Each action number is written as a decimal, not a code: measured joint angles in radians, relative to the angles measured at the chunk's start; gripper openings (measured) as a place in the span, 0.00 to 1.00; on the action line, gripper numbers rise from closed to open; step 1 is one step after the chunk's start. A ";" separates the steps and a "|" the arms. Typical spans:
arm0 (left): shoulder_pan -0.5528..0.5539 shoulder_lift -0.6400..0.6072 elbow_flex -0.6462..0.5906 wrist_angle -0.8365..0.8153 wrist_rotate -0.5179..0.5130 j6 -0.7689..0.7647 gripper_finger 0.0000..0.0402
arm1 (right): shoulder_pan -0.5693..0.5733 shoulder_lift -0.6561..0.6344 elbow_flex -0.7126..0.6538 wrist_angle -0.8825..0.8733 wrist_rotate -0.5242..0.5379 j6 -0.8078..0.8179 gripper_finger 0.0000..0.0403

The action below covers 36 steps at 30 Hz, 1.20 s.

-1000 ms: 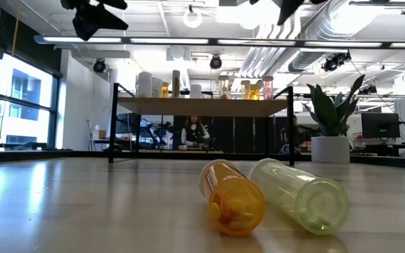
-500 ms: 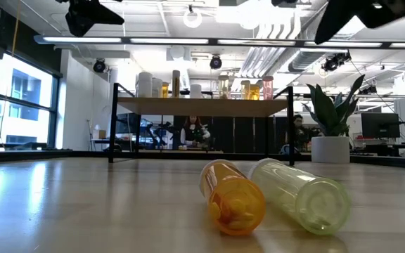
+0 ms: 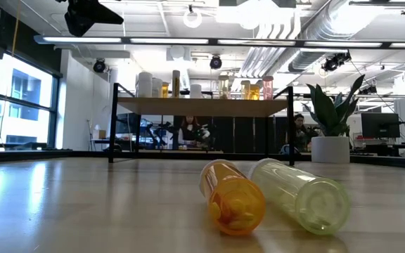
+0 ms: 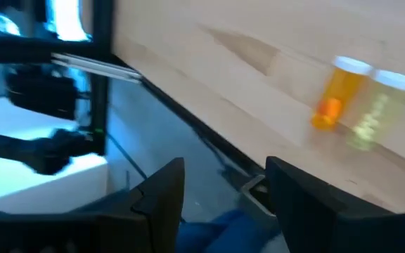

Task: Pick and place medicine bottles onto shelf by color
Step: Put the yellow pill bottle on the shelf

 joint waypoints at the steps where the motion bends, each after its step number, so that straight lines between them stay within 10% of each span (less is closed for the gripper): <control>1: 0.000 0.000 0.000 0.000 0.000 0.000 0.53 | 0.003 0.002 0.018 -0.009 0.018 -0.003 0.47; 13: 0.000 0.000 0.000 -0.004 0.000 0.000 0.53 | -0.022 0.139 0.220 -0.356 0.002 -0.083 0.47; 36: 0.000 0.000 0.000 -0.004 0.000 0.001 0.53 | -0.029 0.324 0.194 -0.363 -0.076 0.003 0.47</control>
